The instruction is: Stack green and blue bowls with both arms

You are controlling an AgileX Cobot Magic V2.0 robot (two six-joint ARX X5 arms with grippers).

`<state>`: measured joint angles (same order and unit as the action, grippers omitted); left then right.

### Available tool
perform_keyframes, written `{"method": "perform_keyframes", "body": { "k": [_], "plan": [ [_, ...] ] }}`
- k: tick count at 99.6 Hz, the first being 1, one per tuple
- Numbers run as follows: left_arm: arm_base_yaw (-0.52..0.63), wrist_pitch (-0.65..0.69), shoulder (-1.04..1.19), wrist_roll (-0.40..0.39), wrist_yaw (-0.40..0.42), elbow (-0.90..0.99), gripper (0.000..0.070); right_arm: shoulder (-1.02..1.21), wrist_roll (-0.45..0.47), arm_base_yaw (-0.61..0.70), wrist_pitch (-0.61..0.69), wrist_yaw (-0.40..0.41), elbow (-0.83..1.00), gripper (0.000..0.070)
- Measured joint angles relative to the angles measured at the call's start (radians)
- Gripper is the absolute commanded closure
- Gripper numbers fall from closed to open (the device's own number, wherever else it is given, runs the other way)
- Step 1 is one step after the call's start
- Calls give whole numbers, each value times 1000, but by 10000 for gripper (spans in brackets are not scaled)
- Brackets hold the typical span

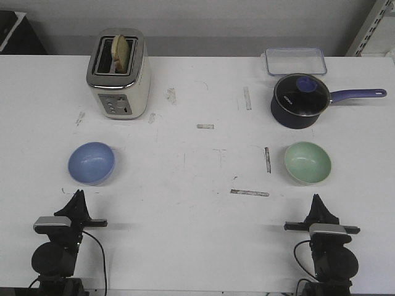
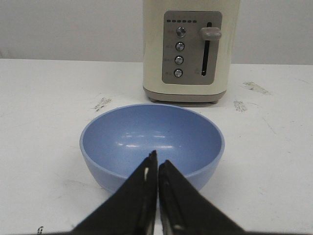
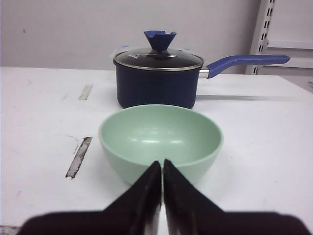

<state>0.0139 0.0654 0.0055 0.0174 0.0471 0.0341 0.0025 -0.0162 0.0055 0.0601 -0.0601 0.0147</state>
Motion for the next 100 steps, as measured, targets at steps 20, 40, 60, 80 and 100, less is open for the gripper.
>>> {"method": "perform_keyframes", "body": {
  "k": [20, 40, 60, 80, 100],
  "plan": [
    [0, 0, 0, 0, 0, 0, 698, 0, 3, 0, -12, 1, 0, 700],
    [0, 0, 0, 0, 0, 0, 698, 0, 16, 0, -169, 1, 16, 700],
    [0, 0, 0, 0, 0, 0, 698, 83, 34, 0, -114, 1, 274, 700],
    [0, 0, 0, 0, 0, 0, 698, 369, 40, 0, -6, 37, 593, 684],
    [0, 0, 0, 0, 0, 0, 698, 707, 40, 0, 245, 132, 916, 498]
  ]
}}
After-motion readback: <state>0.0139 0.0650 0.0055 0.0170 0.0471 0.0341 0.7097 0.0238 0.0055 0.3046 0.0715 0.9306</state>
